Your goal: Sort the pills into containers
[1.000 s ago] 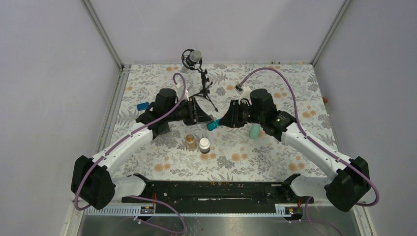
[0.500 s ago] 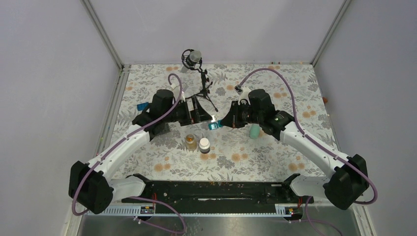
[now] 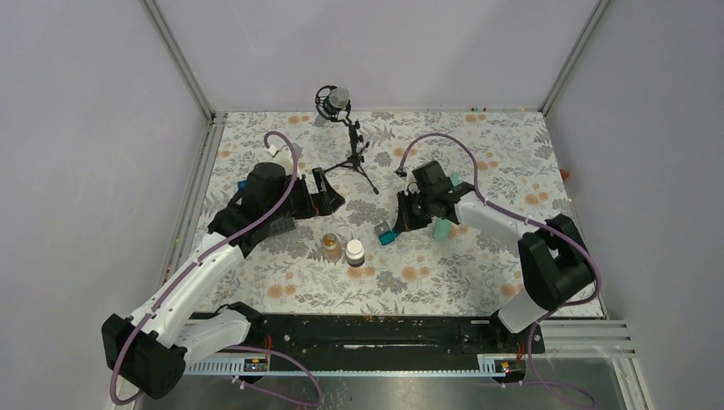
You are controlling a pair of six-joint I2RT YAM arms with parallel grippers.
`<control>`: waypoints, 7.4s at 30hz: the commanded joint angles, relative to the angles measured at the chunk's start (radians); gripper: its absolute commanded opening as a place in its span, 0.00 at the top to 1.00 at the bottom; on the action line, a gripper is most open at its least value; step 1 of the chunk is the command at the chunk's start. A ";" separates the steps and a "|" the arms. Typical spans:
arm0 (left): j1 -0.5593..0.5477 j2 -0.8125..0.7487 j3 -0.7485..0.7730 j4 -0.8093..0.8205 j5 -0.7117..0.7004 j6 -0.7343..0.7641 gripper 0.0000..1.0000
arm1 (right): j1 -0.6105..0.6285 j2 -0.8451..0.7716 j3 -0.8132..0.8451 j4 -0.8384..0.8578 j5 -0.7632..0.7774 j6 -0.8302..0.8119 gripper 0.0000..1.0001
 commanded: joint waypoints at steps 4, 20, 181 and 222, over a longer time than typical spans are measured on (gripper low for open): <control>0.004 -0.080 -0.028 0.054 -0.052 0.053 0.03 | -0.053 0.133 0.109 -0.020 -0.048 -0.163 1.00; 0.004 -0.095 0.005 0.005 -0.089 0.091 0.03 | -0.026 0.063 0.231 -0.178 0.084 -0.126 0.25; -0.250 0.025 -0.091 0.559 0.349 0.083 1.00 | 0.211 -0.545 0.014 0.204 0.117 0.520 0.32; -0.243 0.085 0.092 0.346 0.573 0.484 1.00 | 0.122 -0.470 0.222 -0.034 -0.156 0.313 0.52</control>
